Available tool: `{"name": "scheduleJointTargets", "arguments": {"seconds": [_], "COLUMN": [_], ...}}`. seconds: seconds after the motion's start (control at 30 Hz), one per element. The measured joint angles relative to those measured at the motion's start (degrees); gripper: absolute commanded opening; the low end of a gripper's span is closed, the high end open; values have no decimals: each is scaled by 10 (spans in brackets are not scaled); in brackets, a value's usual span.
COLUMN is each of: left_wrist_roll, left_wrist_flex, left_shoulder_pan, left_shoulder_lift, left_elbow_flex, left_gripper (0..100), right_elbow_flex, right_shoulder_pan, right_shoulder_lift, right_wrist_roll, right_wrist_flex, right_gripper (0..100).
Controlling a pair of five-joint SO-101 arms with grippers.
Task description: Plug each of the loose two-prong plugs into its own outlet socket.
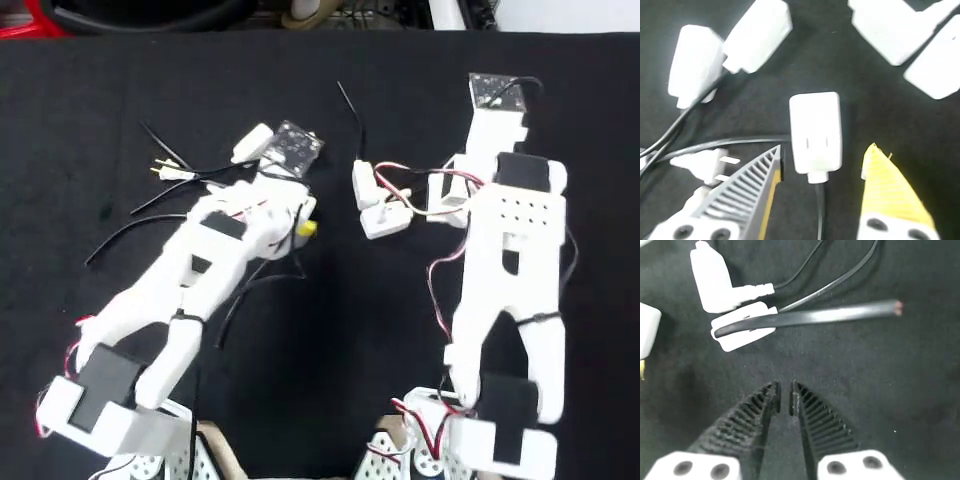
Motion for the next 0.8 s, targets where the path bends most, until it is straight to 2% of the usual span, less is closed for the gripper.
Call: {"name": "scheduleJointTargets", "arguments": {"seconds": [0.2, 0.37, 0.5, 0.6, 0.73, 0.8], "left_wrist_roll": [0, -23, -59, -119, -168, -172], "left_wrist_flex": [-46, -48, -48, -50, -47, -45], "left_shoulder_pan": [2, -30, -26, -12, 0, 0], "left_shoulder_lift": [87, 156, 170, 170, 170, 170], "left_elbow_flex": [-38, -82, -87, -87, -88, -88], "left_gripper": [261, 256, 253, 182, 30, 41], "right_elbow_flex": [-41, -41, -41, -41, -41, -41], "right_shoulder_pan": [0, 0, 0, 0, 0, 0], "right_shoulder_lift": [51, 51, 51, 55, 56, 56], "right_wrist_roll": [0, 0, 0, 0, 0, -1], "right_wrist_flex": [-1, -1, -1, -1, -1, -1], "right_gripper": [35, 35, 35, 35, 35, 35]}}
